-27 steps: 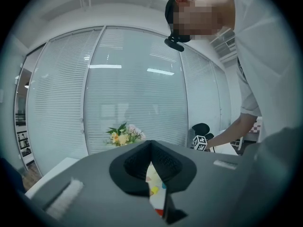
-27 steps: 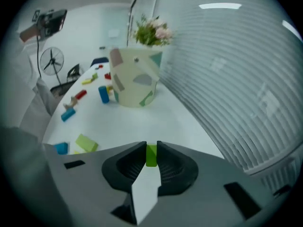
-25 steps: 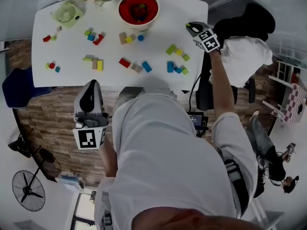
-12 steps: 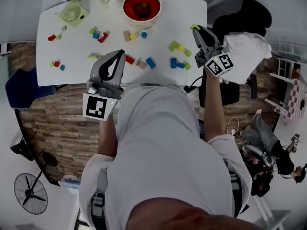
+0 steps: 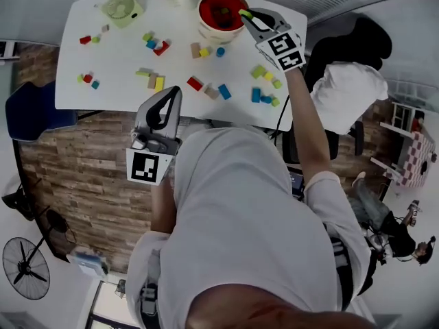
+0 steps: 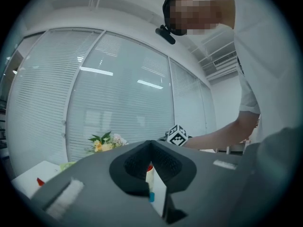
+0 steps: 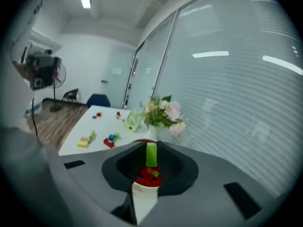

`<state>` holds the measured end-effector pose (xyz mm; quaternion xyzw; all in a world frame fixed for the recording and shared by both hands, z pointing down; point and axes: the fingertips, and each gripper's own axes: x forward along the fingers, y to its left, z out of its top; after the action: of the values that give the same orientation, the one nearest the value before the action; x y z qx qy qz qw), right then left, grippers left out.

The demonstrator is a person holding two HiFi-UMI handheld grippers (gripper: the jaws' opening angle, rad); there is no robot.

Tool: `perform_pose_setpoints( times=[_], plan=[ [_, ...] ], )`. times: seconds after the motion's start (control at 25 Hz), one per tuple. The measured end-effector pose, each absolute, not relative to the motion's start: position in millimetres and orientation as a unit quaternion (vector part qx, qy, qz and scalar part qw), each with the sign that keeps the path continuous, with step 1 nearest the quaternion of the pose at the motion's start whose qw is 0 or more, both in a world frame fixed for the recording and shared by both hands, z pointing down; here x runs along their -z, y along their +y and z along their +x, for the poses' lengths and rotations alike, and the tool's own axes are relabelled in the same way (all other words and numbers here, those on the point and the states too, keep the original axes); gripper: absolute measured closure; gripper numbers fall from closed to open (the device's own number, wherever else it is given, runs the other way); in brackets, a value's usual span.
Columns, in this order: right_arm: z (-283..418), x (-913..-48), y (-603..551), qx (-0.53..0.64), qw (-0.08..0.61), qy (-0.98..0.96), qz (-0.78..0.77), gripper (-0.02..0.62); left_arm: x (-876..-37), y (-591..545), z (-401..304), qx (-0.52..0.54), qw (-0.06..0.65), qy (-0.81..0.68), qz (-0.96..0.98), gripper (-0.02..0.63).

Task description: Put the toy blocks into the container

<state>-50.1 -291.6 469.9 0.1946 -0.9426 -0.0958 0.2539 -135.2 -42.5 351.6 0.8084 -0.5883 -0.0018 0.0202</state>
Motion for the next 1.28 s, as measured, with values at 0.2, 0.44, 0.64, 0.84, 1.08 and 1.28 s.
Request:
perform_pose_setpoints(
  times=[0.2,0.44,0.64,0.84,1.08,1.28],
  plan=[
    [-106,-570,-334,0.074,0.467,-0.873,0.118,0.488,-362,10,-176,-0.007,0.039,-0.658,0.752,0.607],
    [-111,-568,-344,0.009,0.444,-0.884,0.144,0.272,-373,41,-204,-0.013,0.035,-0.688,0.724,0.607],
    [-73,-470,-306,0.02,0.204,-0.953,0.225,0.572,-366,25,-200,-0.01,0.018,-0.659,0.752,0.607],
    [-20,-408,-225,0.031,0.082,-0.961,0.263,0.595,-356,-16,-172,-0.01,-0.005,-0.584,0.812,0.608],
    [35,-362,-152,0.01,0.006,-0.939,0.344,0.597,-351,-59,-123,-0.001,-0.022,-0.484,0.875,0.607],
    [58,-342,-115,0.025,0.002,-0.925,0.378,0.596,-359,-69,-88,0.012,-0.016,-0.416,0.909,0.607]
  ],
)
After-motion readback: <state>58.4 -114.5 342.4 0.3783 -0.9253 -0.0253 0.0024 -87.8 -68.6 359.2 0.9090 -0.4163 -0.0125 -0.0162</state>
